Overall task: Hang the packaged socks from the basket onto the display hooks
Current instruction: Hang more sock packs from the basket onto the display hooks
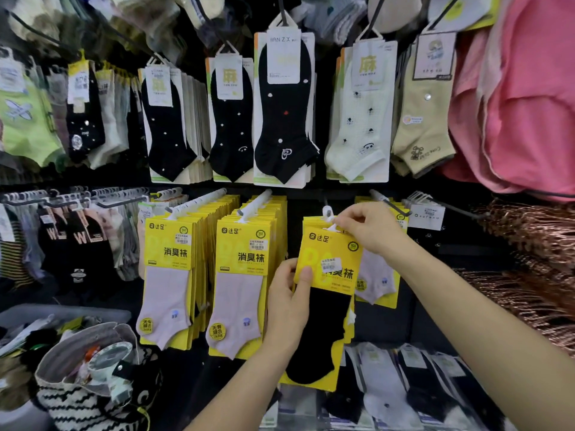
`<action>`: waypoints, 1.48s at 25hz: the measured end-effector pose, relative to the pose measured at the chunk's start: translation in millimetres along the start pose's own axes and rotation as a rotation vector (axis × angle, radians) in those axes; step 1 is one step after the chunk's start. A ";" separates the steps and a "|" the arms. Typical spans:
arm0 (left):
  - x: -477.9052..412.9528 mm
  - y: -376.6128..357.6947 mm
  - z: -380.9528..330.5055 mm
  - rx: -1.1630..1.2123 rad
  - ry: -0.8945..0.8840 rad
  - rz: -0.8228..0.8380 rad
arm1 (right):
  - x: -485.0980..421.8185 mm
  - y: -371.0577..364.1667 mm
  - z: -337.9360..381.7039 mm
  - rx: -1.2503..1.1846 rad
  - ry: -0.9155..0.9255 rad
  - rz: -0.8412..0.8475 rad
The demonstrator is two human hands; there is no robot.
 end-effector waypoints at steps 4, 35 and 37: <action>-14.8 -17.2 -2.3 0.001 0.063 -0.016 | -17.5 1.7 -2.1 -0.068 -0.067 -0.059; -51.8 -42.6 24.1 0.000 0.199 0.218 | 29.1 -57.5 -75.9 -0.407 -0.170 0.007; -27.5 -27.5 33.7 -0.075 0.220 0.217 | 54.0 -51.1 -83.3 -0.357 -0.219 -0.022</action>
Point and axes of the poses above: each hand's wrist, its own x-axis away from the middle knuckle, its own y-axis out of the back of the hand, z = x × y, the point moved 2 cm from there along -x, towards the middle knuckle, and after that the axes turned 10 degrees about -z, right-handed, at the moved point
